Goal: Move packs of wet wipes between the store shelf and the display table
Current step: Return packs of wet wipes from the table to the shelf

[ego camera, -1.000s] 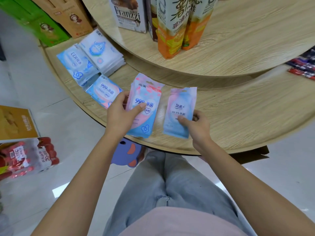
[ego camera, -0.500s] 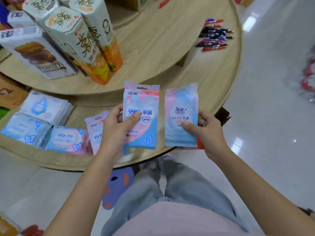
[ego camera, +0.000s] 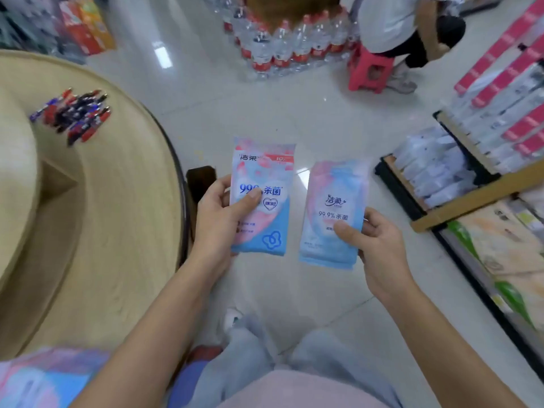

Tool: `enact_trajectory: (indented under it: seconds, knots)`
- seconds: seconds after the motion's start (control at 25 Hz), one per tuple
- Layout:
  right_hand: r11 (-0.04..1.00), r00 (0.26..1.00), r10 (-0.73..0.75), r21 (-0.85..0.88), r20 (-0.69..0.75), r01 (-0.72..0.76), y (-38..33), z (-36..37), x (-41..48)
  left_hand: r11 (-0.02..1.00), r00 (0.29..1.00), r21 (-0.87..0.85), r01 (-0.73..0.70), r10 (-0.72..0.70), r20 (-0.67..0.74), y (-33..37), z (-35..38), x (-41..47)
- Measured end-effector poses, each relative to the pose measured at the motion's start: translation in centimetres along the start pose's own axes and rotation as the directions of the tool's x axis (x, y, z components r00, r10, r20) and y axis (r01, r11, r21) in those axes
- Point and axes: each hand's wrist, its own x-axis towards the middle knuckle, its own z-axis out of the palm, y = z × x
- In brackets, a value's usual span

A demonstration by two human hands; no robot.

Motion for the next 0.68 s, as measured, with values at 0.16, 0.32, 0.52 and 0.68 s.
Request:
enact_trajectory:
  seconds: [0.16,0.32,0.52,0.68]
  knots:
    - [0.99,0.951,-0.064,0.103,-0.301,0.099,-0.2,-12.7,-5.1,0.994,0.959,0.107,0.011,-0.04,0.281,-2.6,12.6,-3.0]
    - [0.968,0.845,-0.105,0.14,-0.524,0.207,-0.6,-25.5,-11.5,0.987,0.871,0.159,0.025,-0.099,0.482,-7.5,25.2,-9.9]
    - [0.938,0.681,-0.166,0.1,-0.713,0.333,-1.9,-39.2,-18.6,0.969,0.736,0.233,0.076,-0.212,0.643,-12.4,37.5,-18.5]
    - [0.897,0.538,-0.189,0.079,-0.821,0.435,-2.4,-47.2,-22.0,0.954,0.622,0.287,0.083,-0.275,0.733,-15.0,46.4,-22.8]
